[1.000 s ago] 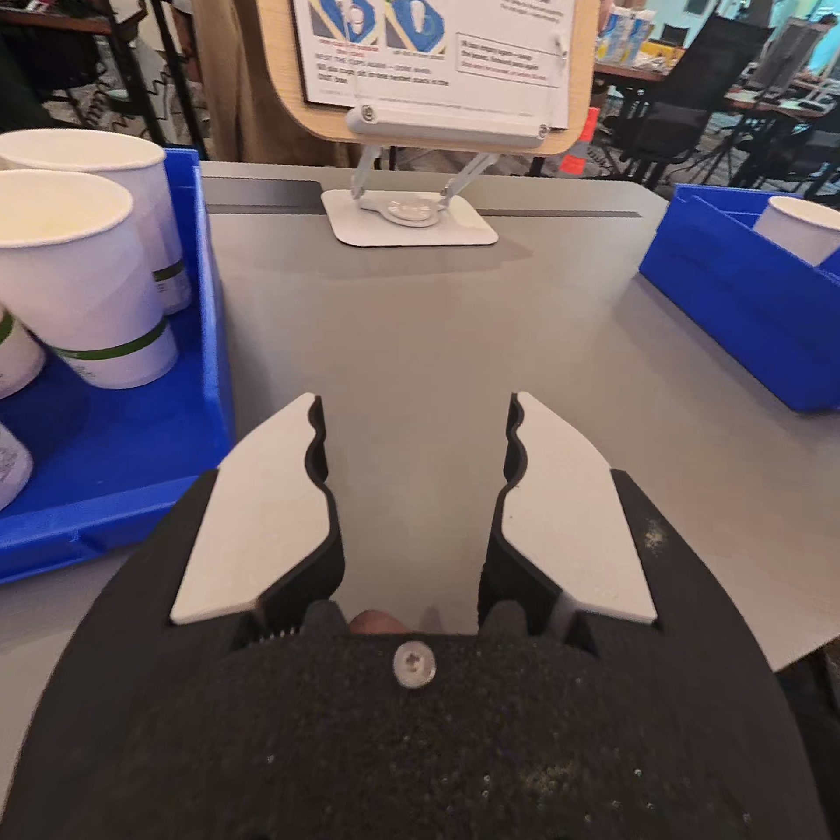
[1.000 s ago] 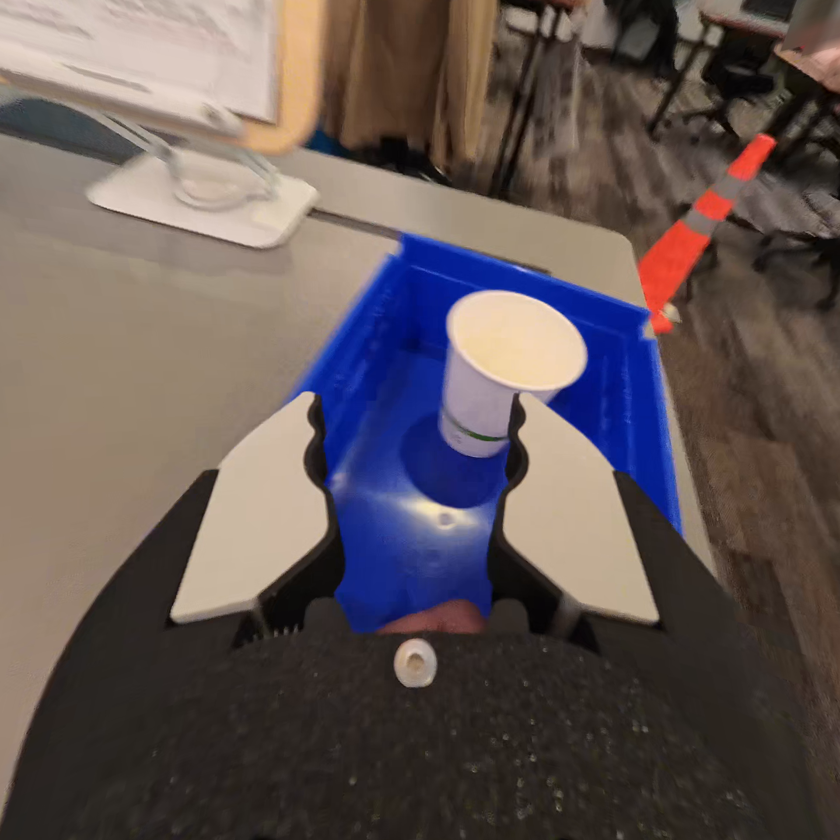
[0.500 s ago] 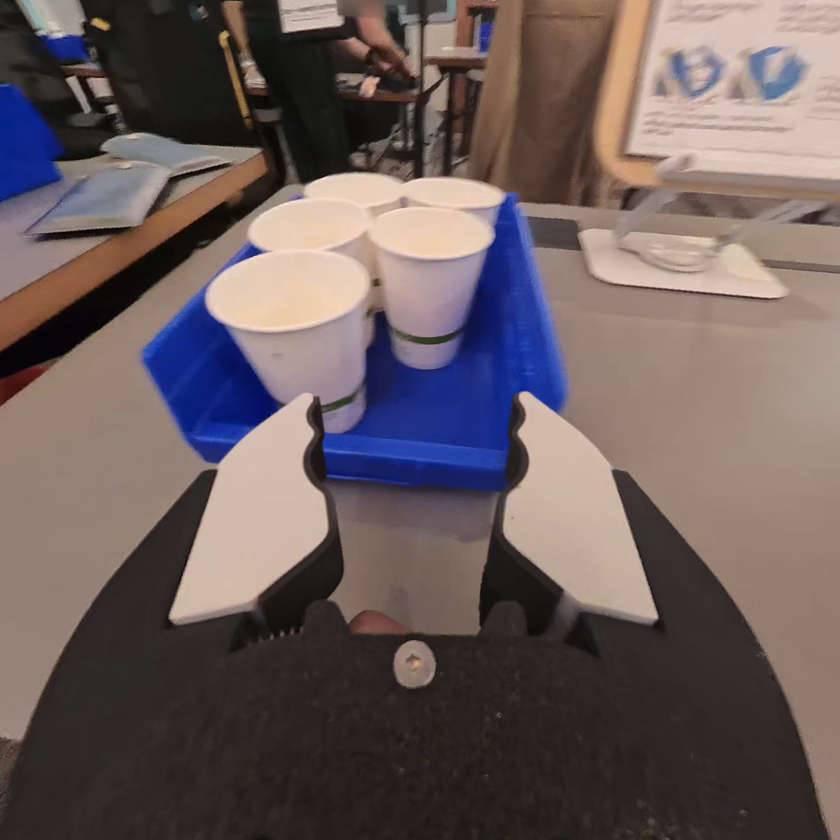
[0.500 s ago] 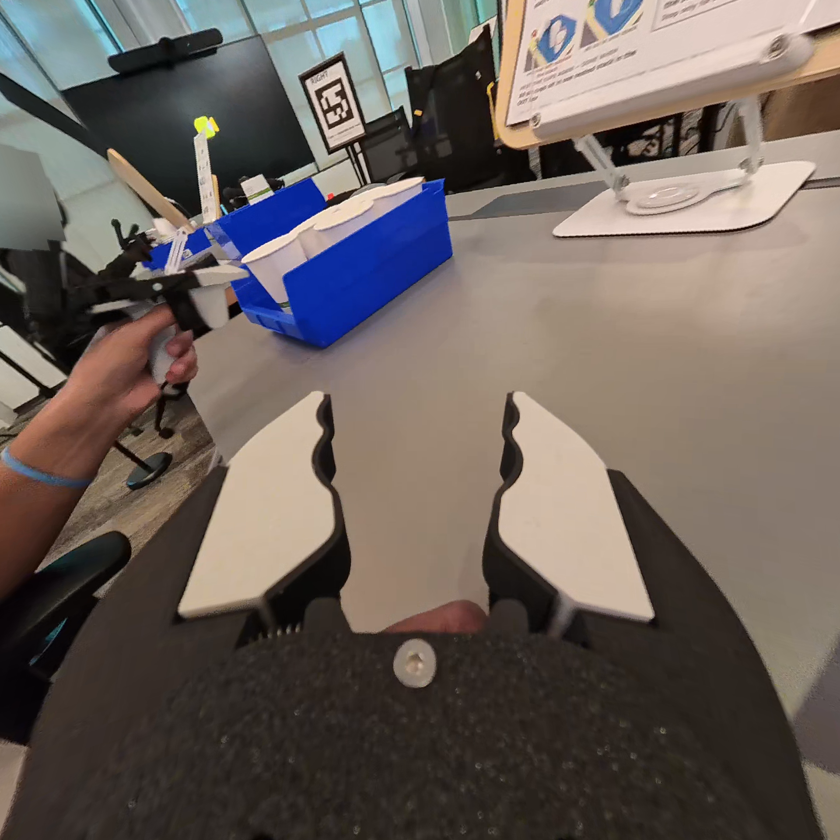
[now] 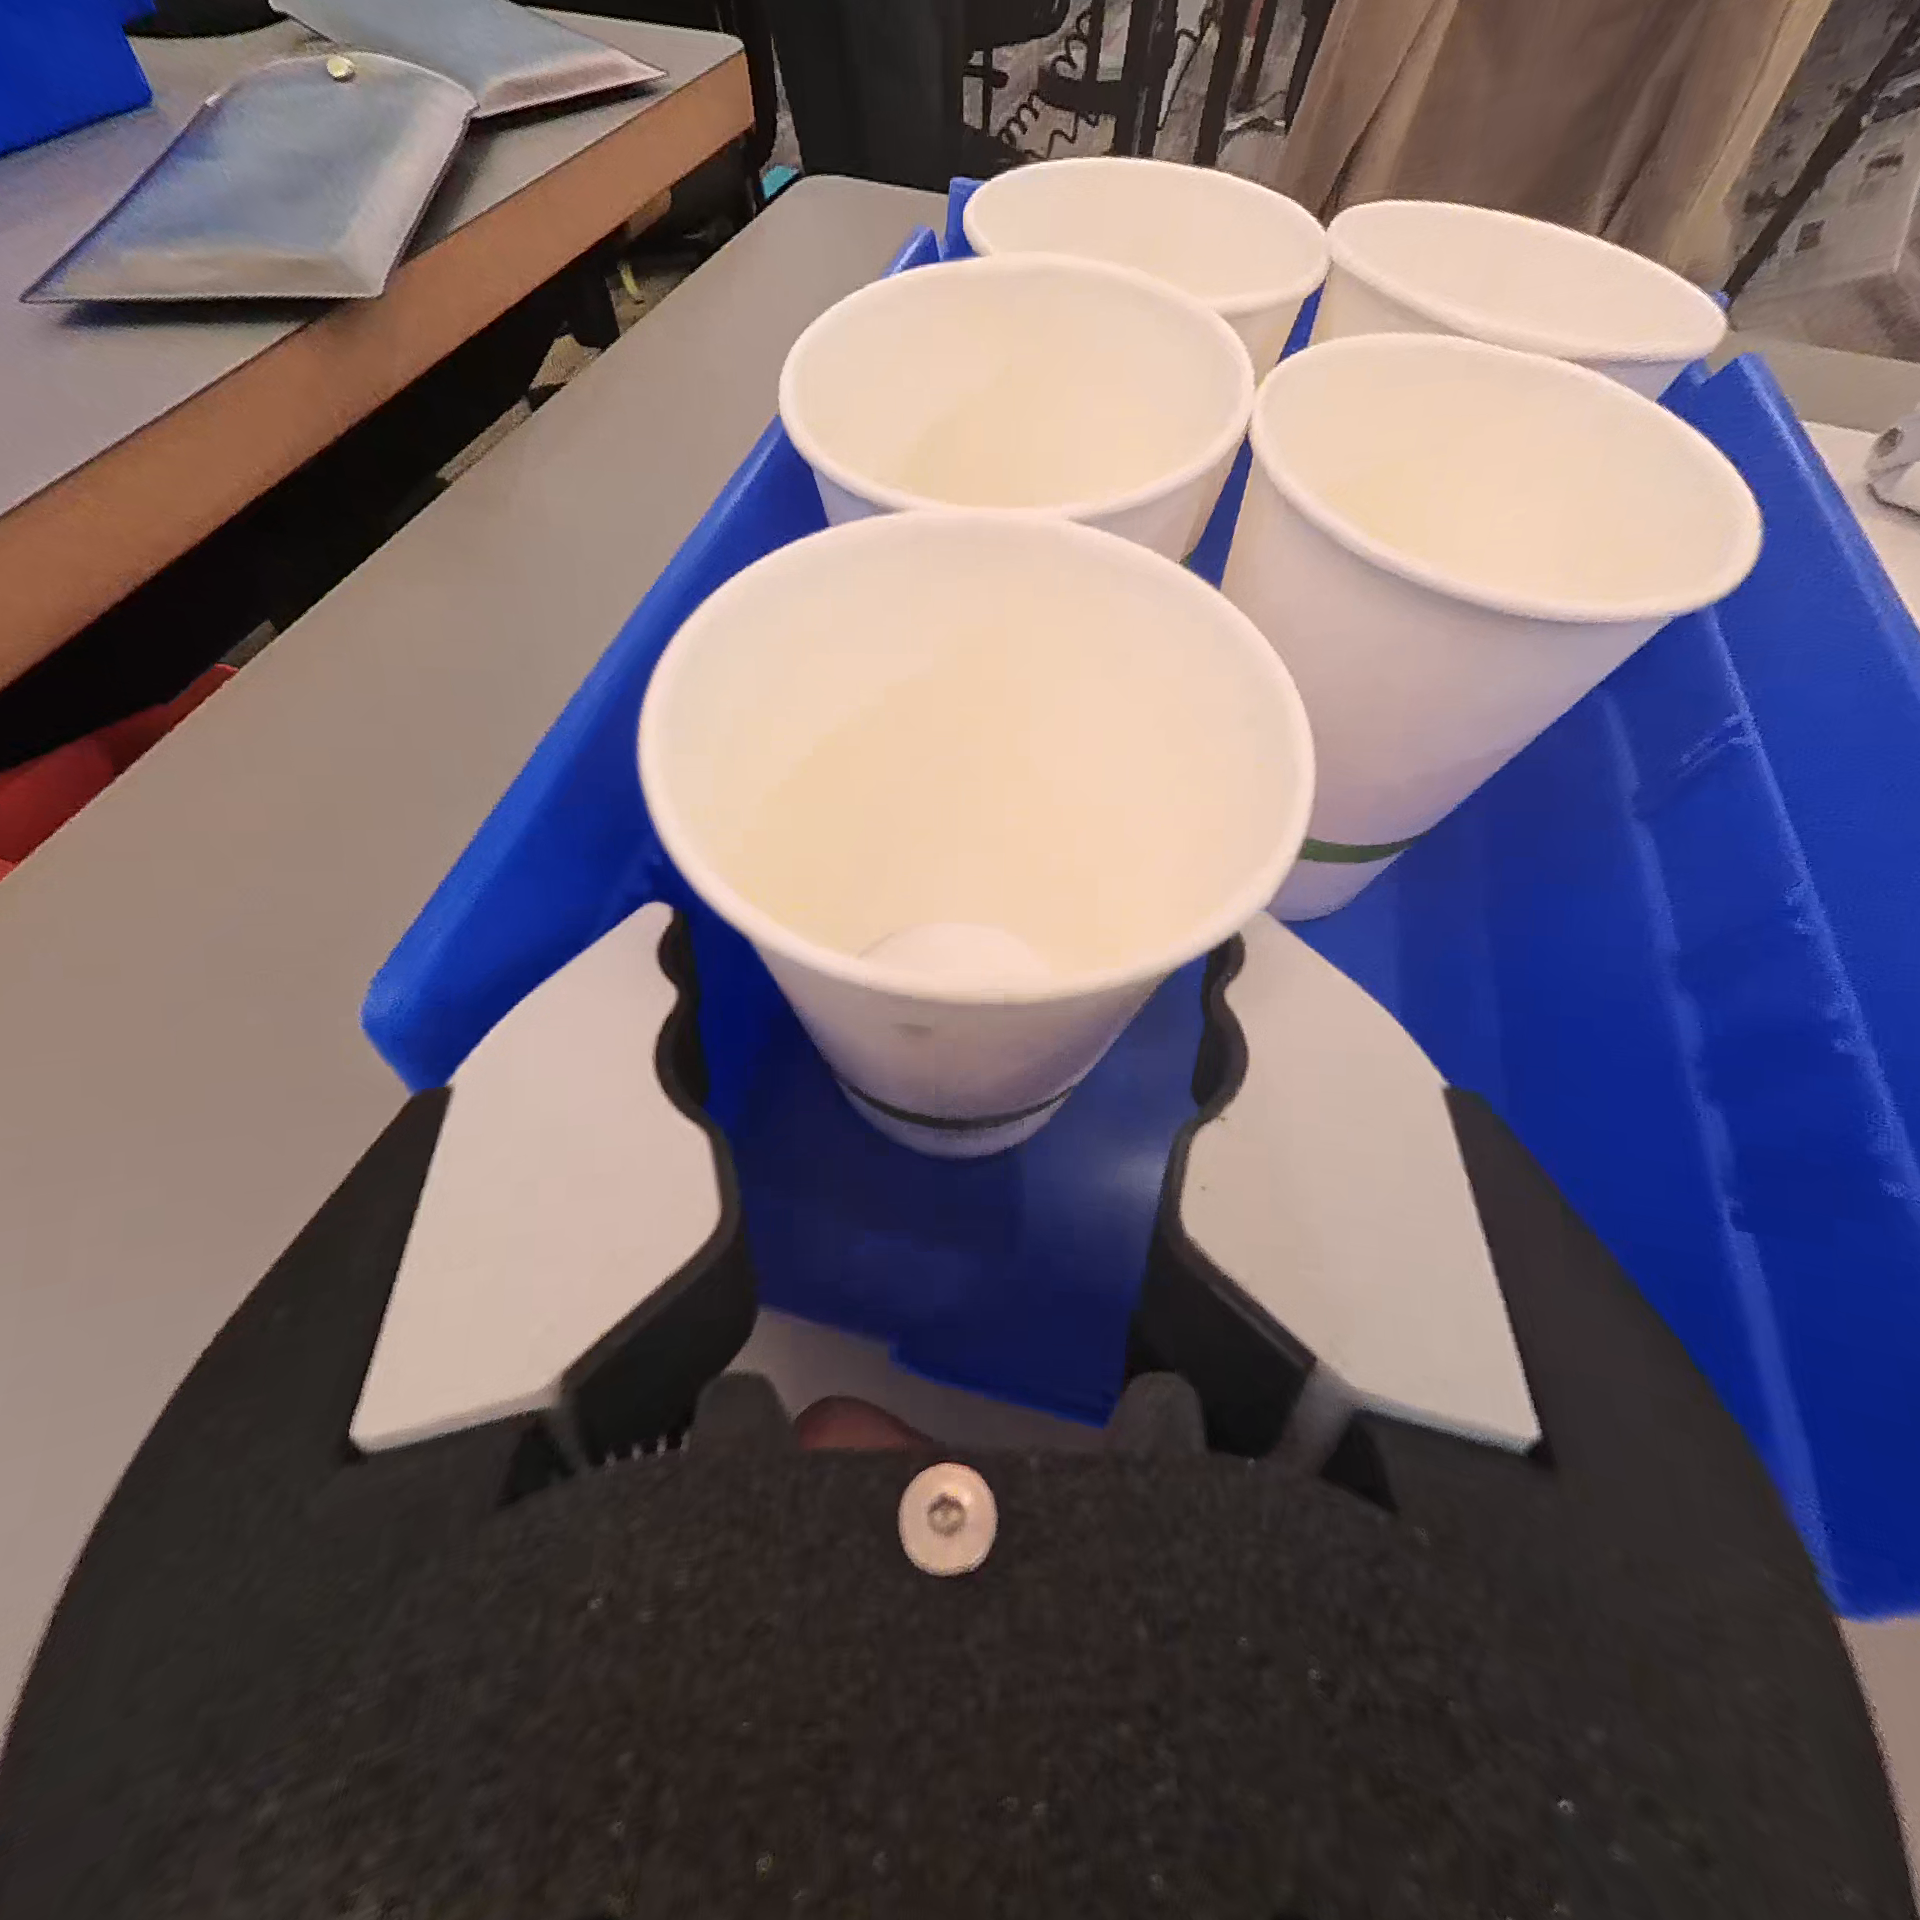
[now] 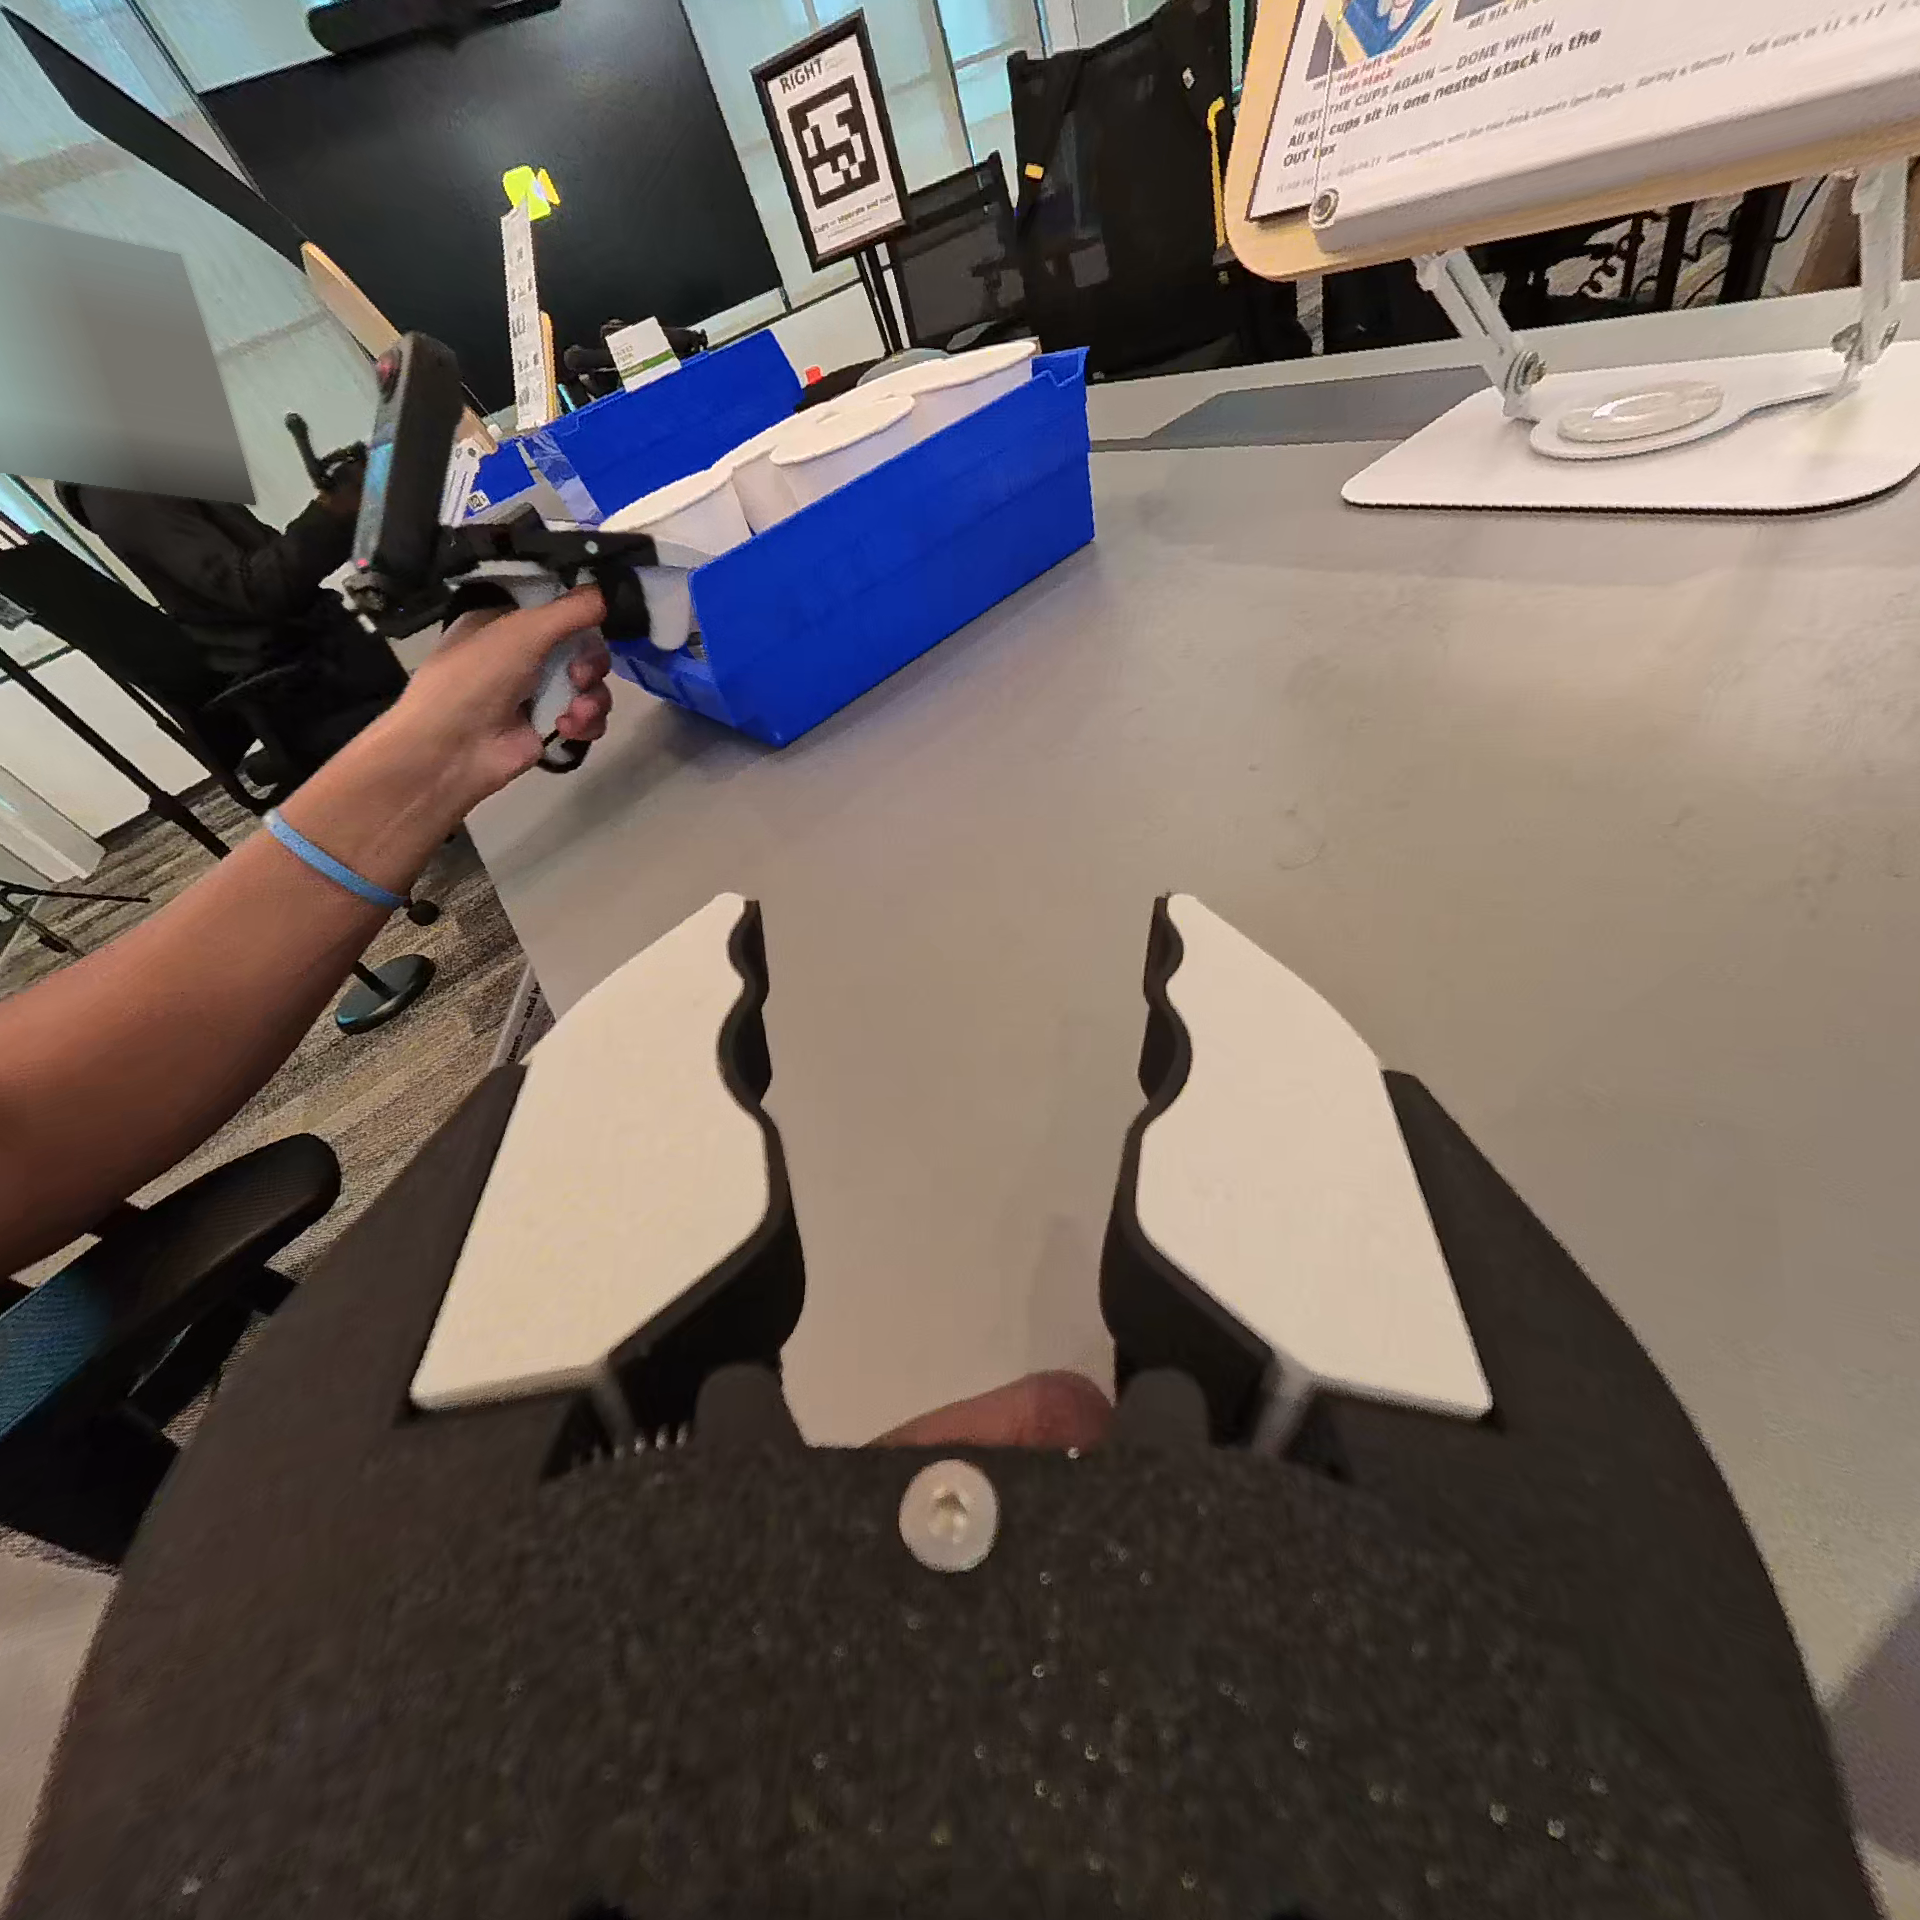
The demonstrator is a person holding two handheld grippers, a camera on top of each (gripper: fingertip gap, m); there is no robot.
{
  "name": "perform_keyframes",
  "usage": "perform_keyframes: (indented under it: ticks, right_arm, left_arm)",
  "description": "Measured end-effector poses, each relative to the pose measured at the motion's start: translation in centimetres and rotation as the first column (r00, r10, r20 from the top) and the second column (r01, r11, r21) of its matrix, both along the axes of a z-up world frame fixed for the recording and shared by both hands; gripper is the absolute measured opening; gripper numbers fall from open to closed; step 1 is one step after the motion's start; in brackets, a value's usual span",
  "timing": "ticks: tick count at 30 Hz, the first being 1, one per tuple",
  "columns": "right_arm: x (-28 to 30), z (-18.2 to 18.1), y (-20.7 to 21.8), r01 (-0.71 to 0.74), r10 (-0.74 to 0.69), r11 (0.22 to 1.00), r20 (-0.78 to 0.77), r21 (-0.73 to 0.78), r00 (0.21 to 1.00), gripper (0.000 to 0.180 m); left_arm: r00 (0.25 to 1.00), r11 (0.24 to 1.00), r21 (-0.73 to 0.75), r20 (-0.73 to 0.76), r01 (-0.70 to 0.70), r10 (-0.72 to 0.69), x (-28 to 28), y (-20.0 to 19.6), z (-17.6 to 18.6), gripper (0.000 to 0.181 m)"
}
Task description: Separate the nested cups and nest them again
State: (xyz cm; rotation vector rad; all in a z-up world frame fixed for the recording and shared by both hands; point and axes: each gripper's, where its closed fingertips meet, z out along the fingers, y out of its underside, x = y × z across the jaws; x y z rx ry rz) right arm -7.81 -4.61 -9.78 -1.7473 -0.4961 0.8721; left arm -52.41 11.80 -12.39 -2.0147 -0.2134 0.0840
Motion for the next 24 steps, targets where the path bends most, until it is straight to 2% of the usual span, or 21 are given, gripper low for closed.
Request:
perform_keyframes:
  ticks: [8,12,18,24]
  right_arm:
    - [-0.4,-0.5,0.1,-0.04,0.04,0.999,0.02,-0.024,0.999,0.069]
    - [-0.5,-0.4,0.2,-0.052,0.053,0.999,0.042,-0.012,0.998,0.068]
    - [0.4,-0.2,0.9,-0.046,0.047,0.999,0.045,-0.023,0.998,0.067]
    - [1.3,0.7,1.3,-0.086,0.086,0.996,0.005,-0.037,0.996,0.065]
  left_arm:
    - [0.997,0.996,0.057,-0.034,-0.062,0.064,-0.4,1.4,0.5,0.089]
    - [0.999,0.996,0.076,-0.023,-0.046,0.048,-0.2,1.2,0.8,0.087]
    - [0.997,0.988,0.132,-0.027,0.075,-0.072,0.9,-1.2,3.1,0.086]
    - [0.942,0.924,0.203,0.01,0.326,-0.335,3.9,-4.0,7.9,0.085]
